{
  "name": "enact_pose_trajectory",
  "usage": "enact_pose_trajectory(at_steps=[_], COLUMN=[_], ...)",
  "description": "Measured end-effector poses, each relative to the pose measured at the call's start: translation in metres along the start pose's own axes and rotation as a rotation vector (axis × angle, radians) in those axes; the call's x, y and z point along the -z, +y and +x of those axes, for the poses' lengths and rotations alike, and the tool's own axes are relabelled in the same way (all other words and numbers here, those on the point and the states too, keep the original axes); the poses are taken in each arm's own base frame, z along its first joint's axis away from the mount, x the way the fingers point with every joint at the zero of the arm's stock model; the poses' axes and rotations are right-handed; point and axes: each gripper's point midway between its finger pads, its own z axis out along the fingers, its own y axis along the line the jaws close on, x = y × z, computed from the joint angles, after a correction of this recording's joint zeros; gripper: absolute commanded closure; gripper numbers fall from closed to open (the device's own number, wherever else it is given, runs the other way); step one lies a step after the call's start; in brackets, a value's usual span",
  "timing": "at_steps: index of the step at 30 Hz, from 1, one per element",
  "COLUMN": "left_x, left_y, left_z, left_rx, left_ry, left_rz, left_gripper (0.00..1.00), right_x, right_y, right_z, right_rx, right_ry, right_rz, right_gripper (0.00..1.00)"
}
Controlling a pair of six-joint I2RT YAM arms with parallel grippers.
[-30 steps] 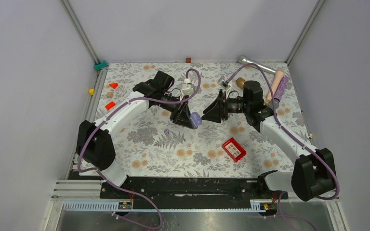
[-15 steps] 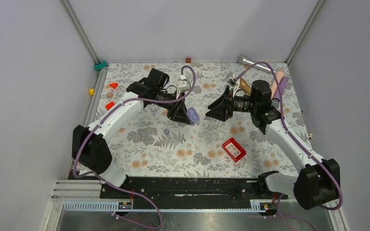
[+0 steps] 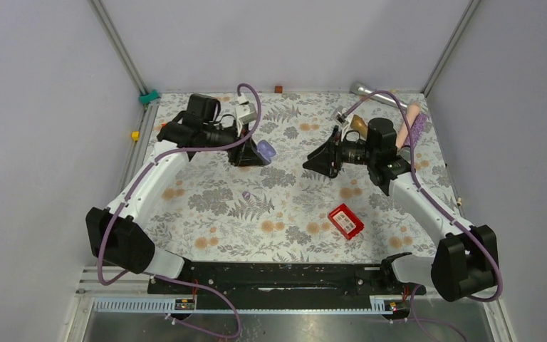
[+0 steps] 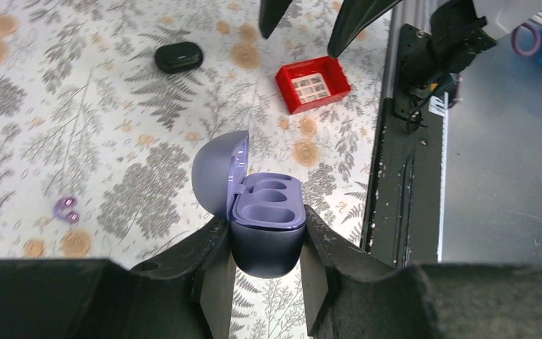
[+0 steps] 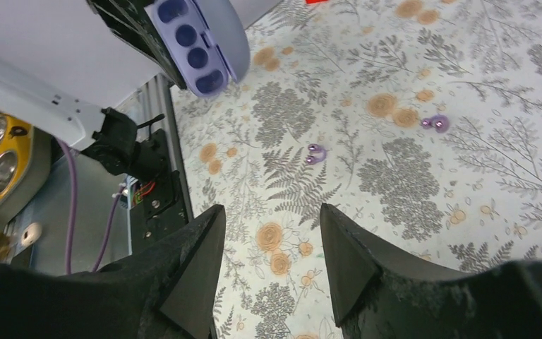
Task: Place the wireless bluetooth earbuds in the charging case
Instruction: Adjust the right earbud at the center of the board.
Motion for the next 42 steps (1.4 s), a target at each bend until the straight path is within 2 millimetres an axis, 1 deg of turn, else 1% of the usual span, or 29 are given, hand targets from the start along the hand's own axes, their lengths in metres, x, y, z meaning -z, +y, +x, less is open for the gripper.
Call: enact_pose_trajectory(at_steps=[4, 7, 9, 12, 15, 19, 23, 25, 26, 29, 31, 33, 35, 42], left_x=[0.018, 0.031, 0.037, 0.045, 0.05, 0.059, 0.069, 0.071, 0.073, 0.073, 0.073, 0.072, 0.071, 0.071], left_y=[0.016, 0.022, 0.018, 0.008, 0.003, 0.007, 0.011, 0.012, 0.013, 0.012, 0.01, 0.009, 0.008, 0.006], left_z=[0.005, 0.007, 0.007, 0.014, 0.021, 0.03, 0.035, 0.037, 0.039, 0.045, 0.048, 0.051, 0.052, 0.053], left_rx=[0.025, 0.025, 0.005, -0.025, -0.041, -0.042, -0.032, -0.029, -0.025, -0.013, -0.013, -0.011, -0.009, -0.011], left_ry=[-0.005, -0.013, -0.021, -0.026, -0.024, -0.012, -0.02, -0.028, -0.029, -0.029, -0.03, -0.03, -0.031, -0.038], left_rz=[-0.054, -0.09, -0.105, -0.117, -0.128, -0.147, -0.154, -0.153, -0.153, -0.149, -0.141, -0.133, -0.127, -0.113], left_gripper=[1.0, 1.0, 1.0, 1.0, 1.0, 1.0, 1.0, 1.0, 1.0, 1.0, 1.0, 1.0, 1.0, 1.0], right_x=[-0.003, -0.005, -0.005, -0.008, -0.016, -0.04, -0.065, -0.078, -0.085, -0.107, -0.119, -0.131, -0.139, -0.16], right_y=[-0.015, -0.023, -0.028, -0.034, -0.042, -0.05, -0.064, -0.079, -0.091, -0.122, -0.14, -0.154, -0.164, -0.181], right_z=[0.004, 0.006, 0.005, 0.002, 0.002, 0.011, 0.023, 0.026, 0.026, 0.03, 0.036, 0.045, 0.055, 0.093], right_rx=[-0.027, -0.047, -0.052, -0.057, -0.069, -0.071, -0.081, -0.1, -0.118, -0.169, -0.215, -0.276, -0.333, -0.5], right_ry=[0.006, 0.015, 0.014, 0.015, 0.036, 0.125, 0.212, 0.246, 0.265, 0.309, 0.33, 0.351, 0.37, 0.429], right_rz=[0.054, 0.089, 0.109, 0.138, 0.172, 0.189, 0.216, 0.239, 0.256, 0.298, 0.32, 0.337, 0.354, 0.394], right_gripper=[0.42, 0.44, 0.44, 0.45, 0.45, 0.46, 0.51, 0.55, 0.56, 0.58, 0.59, 0.58, 0.57, 0.55])
